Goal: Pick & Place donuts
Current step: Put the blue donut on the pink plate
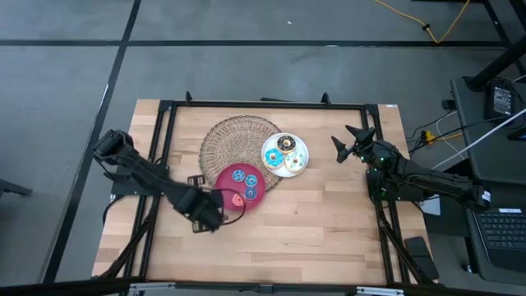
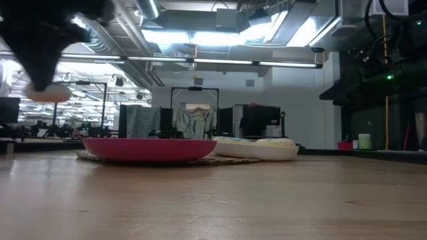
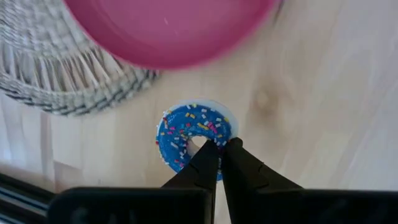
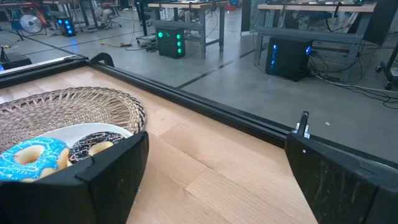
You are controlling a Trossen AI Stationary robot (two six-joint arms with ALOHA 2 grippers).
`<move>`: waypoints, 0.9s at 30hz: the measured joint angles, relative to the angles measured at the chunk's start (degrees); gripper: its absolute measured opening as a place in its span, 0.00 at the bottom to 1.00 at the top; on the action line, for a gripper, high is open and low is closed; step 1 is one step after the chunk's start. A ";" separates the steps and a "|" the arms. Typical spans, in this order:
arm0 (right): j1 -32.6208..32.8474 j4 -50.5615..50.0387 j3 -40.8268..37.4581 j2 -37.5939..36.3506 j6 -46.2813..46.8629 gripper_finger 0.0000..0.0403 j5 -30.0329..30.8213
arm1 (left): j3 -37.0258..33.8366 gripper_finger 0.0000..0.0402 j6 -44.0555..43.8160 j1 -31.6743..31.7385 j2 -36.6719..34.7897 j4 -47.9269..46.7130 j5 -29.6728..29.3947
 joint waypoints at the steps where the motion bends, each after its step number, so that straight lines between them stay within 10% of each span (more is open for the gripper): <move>1: 0.00 0.00 0.00 -0.02 0.00 0.93 0.00 | 0.69 0.03 0.59 1.15 0.00 0.01 0.01; 27: 0.00 -0.01 -0.01 -0.01 0.00 0.93 0.01 | 7.78 0.03 16.84 18.34 11.39 6.69 1.04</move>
